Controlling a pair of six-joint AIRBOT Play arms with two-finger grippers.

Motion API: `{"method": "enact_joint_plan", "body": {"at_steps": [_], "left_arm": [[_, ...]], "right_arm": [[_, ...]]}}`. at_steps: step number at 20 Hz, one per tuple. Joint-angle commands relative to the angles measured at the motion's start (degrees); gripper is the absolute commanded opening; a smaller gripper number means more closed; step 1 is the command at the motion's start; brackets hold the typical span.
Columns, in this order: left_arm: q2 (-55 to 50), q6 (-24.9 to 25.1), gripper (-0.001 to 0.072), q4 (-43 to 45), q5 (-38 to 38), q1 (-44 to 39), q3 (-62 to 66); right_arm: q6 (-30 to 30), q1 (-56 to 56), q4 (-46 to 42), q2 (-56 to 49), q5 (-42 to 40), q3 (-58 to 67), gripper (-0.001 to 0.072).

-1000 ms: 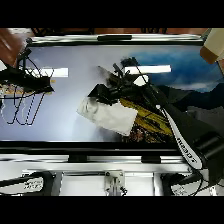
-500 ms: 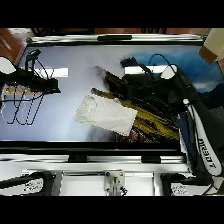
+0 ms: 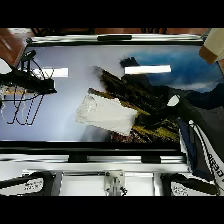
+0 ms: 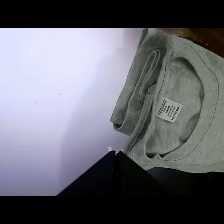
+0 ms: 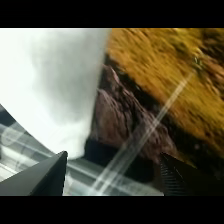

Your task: Fold the shirts.

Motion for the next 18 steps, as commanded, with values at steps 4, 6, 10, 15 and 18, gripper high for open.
{"method": "enact_joint_plan", "body": {"at_steps": [4,6,10,15,18], "left_arm": [[0.02,-0.31,0.004,-0.07,-0.68,0.07,0.0],[0.02,-0.98,0.004,-0.07,-0.28,0.07,0.0],[0.02,-0.96,0.004,-0.04,-0.2,0.07,0.0],[0.02,-0.96,0.004,-0.07,0.59,0.07,0.0],[0.02,-0.96,0.0041,-0.07,0.57,0.07,0.0]], "right_arm": [[-5.57,5.49,12.46,-2.89,-17.09,-3.17,0.0673],[-7.1,5.51,16.63,-3.65,-18.16,-3.17,0.0614],[-18.32,4.5,28.96,-3.54,-15.23,-0.52,0.0069],[-19.5,-8.55,26.51,1.77,-0.44,15.82,0.0069],[-11.19,-21.46,19.45,7.78,5.73,22.29,0.0069]]}}
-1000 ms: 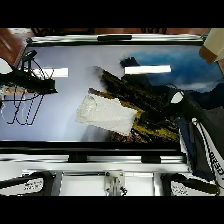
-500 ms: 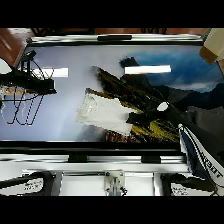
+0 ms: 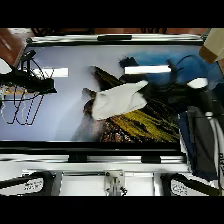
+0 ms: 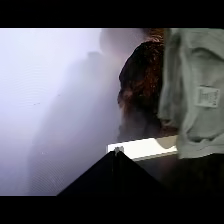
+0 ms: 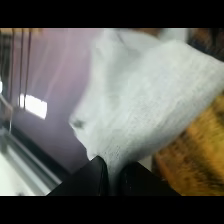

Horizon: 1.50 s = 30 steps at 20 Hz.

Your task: Fold the shirts.

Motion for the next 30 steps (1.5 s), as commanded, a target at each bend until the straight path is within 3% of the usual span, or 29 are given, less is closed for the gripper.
{"method": "enact_joint_plan", "body": {"at_steps": [1,6,11,15,19,25,26,27,28,30], "left_arm": [[0.02,0.0,0.0041,0.0,0.15,0.02,0.0],[0.02,1.44,0.0041,-0.68,0.11,0.02,0.0],[0.02,2.64,0.004,-2.19,-0.04,0.02,0.0],[0.02,3.93,0.0041,-2.16,-1.09,0.02,0.0],[0.02,5.46,0.0041,-2.19,-2.27,0.02,0.0],[0.02,5.64,0.0041,-2.19,-2.91,0.02,0.0],[0.02,5.64,0.0041,-2.19,-2.89,0.02,0.0],[0.02,5.62,0.0041,-2.19,-2.86,0.02,0.0],[0.02,5.62,0.0041,-2.21,-2.86,0.02,0.0],[0.02,5.62,0.0041,-2.36,-2.93,0.02,0.02]], "right_arm": [[7.15,-14.27,-7.21,6.4,10.36,7.91,0.0069],[12.24,-35.06,-17.27,15.72,21.18,11.82,0.0069],[14.36,-47.32,-28.09,19.58,22.4,12.11,0.0069],[16.24,-49.29,-40.54,19.45,25.35,12.11,0.0069],[21.59,-49.31,-59.71,19.45,28.15,10.84,0.0069],[24.7,-49.31,-69.72,23.15,32.87,-7.85,0.007],[27.26,-49.31,-72.28,23.52,31.26,-11.32,0.0127],[29.57,-49.31,-72.96,23.43,29.53,-13.53,0.042],[28.39,-49.29,-71.6,23.39,28.26,-14.43,0.063],[26.38,-49.29,-69.66,23.39,27.3,-12.37,0.0667]]}}
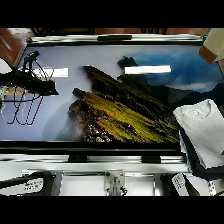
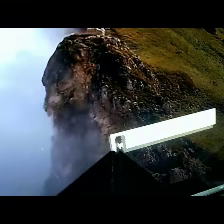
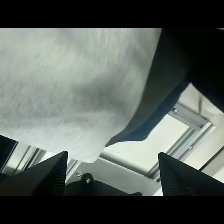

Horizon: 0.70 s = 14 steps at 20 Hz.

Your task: Fold the shirts.

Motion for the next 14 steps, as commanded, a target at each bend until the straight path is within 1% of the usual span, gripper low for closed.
{"method": "enact_joint_plan", "body": {"at_steps": [1,2,3,4,5,6,7,8,9,10,11,12,13,14], "left_arm": [[0.02,0.07,0.0041,-0.22,-0.13,0.0,0.02],[0.02,0.07,0.0041,-0.13,-0.17,-0.13,0.09],[0.02,0.09,0.004,0.22,-0.33,-0.5,0.42],[0.02,0.04,0.004,1.95,-0.74,-1.51,1.46],[0.0,-0.33,0.0039,5.03,-1.27,-3.1,3.04],[0.0,-1.81,0.0039,10.25,-1.73,-5.57,5.25],[0.0,-3.93,0.0039,17.97,-1.79,-8.63,7.37],[-0.02,-6.97,0.0039,26.62,-1.81,-11.65,8.68],[0.0,-11.02,0.0039,34.42,-1.97,-14.25,8.96],[-0.15,-14.82,0.0041,38.73,-2.91,-16.02,8.76],[-0.44,-16.57,0.0118,38.47,-4.26,-16.57,8.55],[-0.63,-17.79,0.049,36.7,-5.53,-16.76,7.74],[-0.55,-18.62,0.0702,34.18,-6.67,-16.76,6.34],[-0.17,-18.38,0.0711,31.95,-7.87,-16.79,4.66]], "right_arm": [[-0.09,0.02,-1.01,0.42,-2.6,1.09,0.0667],[-0.13,0.15,0.09,0.42,-4.46,5.09,0.0666],[-0.15,1.33,3.19,0.42,-7.52,10.29,0.0657],[-0.28,4.28,7.37,0.42,-12.02,15.63,0.0589],[-0.22,8.76,10.93,0.42,-16.79,20.02,0.0559],[-0.02,15.65,13.18,0.22,-21.86,23.8,0.0559],[0.61,23.45,13.42,-0.35,-25.11,26.29,0.0559],[2.43,31.91,11.78,-1.57,-26.16,27.91,0.0549],[4.9,41.22,8.44,-3.67,-25.18,28.41,0.0549],[6.93,49.66,3.63,-6.71,-21.55,28.39,0.0549],[8.09,55.63,1.16,-10.25,-17.38,28.41,0.0552],[7.34,59.78,3.8,-14.16,-12.85,28.41,0.0552],[2.82,61.72,11.87,-17.57,-8.63,28.41,0.0552],[-2.12,62.75,22.16,-21.0,-4.31,28.39,0.0551]]}}
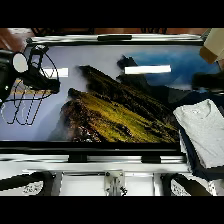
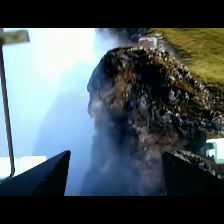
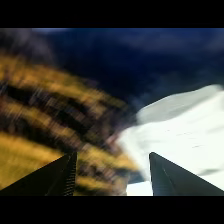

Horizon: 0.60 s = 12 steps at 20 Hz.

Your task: Fold the shirts.

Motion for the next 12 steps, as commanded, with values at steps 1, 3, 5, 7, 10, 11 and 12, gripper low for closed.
{"method": "enact_joint_plan", "body": {"at_steps": [1,3,5,7,10,11,12], "left_arm": [[1.03,-4.28,0.0711,-0.2,-3.04,-2.14,-4.35],[3.63,-4.28,0.0711,-0.72,0.09,-2.89,-9.79],[5.27,-4.31,0.071,-0.83,1.62,-3.06,-12.92],[5.2,-4.24,0.0709,-0.81,1.64,-2.93,-13.05],[4.96,-4.28,0.0709,-0.83,4.0,-2.93,-13.05],[4.87,-4.28,0.0709,-0.83,5.09,-2.93,-13.05],[4.87,-4.28,0.0709,-0.83,6.23,-2.93,-13.05]], "right_arm": [[-6.73,11.39,18.86,-10.86,12.28,1.2,0.0552],[-1.99,12.81,18.99,-13.29,11.93,1.2,0.0552],[1.53,13.09,15.43,-13.0,8.13,1.16,0.0552],[3.82,13.09,13.07,-12.92,4.55,1.16,0.0551],[4.68,13.09,13.88,-12.92,3.43,1.16,0.0552],[4.68,13.09,13.88,-12.92,3.43,1.16,0.0551],[4.68,13.09,13.88,-12.92,3.43,1.16,0.0552]]}}
